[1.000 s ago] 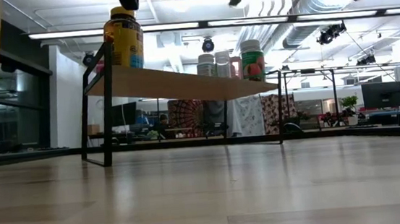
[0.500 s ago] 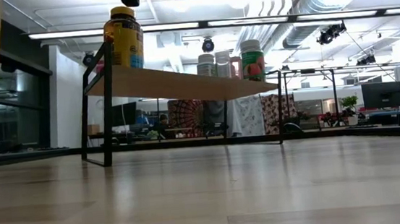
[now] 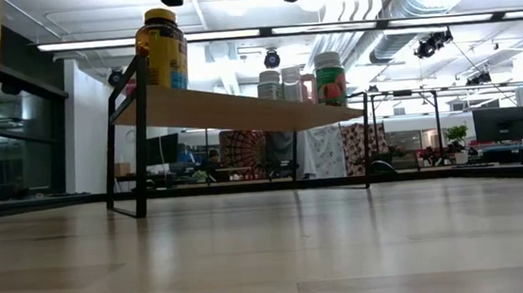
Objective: Pick and place medicine bottles onto shelf by color
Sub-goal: Put the orange medicine bottle on the shelf
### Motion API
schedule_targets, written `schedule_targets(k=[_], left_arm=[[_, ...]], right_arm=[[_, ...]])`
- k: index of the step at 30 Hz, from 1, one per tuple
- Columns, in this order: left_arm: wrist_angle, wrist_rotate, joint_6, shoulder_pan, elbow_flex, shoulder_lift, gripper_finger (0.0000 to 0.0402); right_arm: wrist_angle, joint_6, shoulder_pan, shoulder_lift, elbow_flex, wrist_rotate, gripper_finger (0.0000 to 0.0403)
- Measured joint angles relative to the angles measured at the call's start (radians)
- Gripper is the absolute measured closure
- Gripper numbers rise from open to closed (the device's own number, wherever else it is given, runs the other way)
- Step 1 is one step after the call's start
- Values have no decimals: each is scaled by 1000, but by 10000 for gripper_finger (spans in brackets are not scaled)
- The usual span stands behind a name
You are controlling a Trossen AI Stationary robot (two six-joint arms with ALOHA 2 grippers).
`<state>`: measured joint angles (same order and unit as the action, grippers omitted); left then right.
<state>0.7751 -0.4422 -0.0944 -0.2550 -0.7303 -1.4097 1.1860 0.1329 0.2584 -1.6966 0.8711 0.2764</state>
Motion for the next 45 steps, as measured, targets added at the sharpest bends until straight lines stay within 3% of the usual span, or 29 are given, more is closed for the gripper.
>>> schedule_targets(k=[27, 45], left_arm=[[0, 13, -7, 20, 0, -7, 222], [-1, 12, 19, 20, 0, -7, 222]], right_arm=[[1, -2, -3, 0, 0, 8, 78], [-2, -21, -2, 0, 0, 4, 161]])
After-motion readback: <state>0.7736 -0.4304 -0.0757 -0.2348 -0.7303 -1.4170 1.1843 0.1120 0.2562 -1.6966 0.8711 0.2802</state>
